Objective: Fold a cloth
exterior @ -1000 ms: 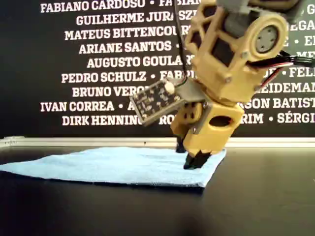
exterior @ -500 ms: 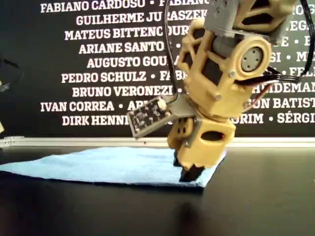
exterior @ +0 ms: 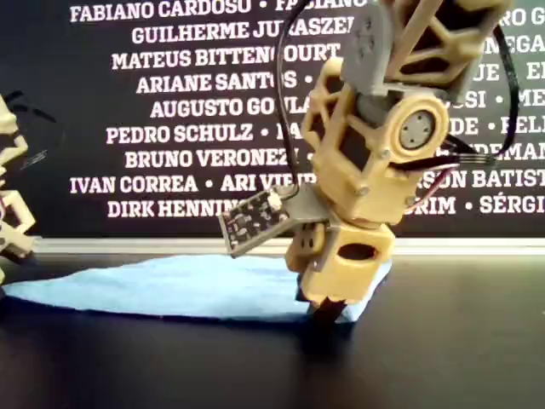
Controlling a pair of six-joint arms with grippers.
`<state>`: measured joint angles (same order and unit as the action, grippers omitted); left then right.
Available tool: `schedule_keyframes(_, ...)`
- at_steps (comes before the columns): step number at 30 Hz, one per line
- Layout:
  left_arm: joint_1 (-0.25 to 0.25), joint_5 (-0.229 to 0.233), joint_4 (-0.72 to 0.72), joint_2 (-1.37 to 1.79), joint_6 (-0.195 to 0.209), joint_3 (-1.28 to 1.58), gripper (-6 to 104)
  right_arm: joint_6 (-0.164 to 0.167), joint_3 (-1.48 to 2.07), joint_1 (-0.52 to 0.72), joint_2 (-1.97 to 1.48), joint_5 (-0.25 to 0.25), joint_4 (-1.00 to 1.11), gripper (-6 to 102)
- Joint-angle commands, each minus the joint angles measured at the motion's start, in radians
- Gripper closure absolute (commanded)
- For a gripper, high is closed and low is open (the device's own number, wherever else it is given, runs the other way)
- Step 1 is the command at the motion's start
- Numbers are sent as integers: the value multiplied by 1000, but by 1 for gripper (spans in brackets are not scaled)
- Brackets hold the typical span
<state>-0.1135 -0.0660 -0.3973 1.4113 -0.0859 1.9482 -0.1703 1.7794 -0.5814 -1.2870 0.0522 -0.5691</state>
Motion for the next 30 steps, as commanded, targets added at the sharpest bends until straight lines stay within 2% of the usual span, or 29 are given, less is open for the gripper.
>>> schedule_keyframes(1,52,14,9,-3,-8,-26,14,-3,-74,0,-9,-6,43,39)
schedule_keyframes(7,78,14,6,-48,-14,-72,15,-3,-127,34,34,-6,43,41)
schedule_keyframes(12,75,14,6,-84,-83,-86,15,-3,-143,78,75,-5,41,43)
schedule_keyframes(16,64,12,5,-87,-106,-84,20,-3,-143,78,64,-3,41,56)
schedule_keyframes(20,63,-6,5,-78,-114,-84,36,-3,-143,78,54,12,43,72)
schedule_keyframes(26,60,-11,5,-74,-107,-87,71,-3,-144,77,54,14,43,94)
schedule_keyframes(30,60,-9,5,-74,-95,-89,97,-3,-144,75,55,14,43,98)
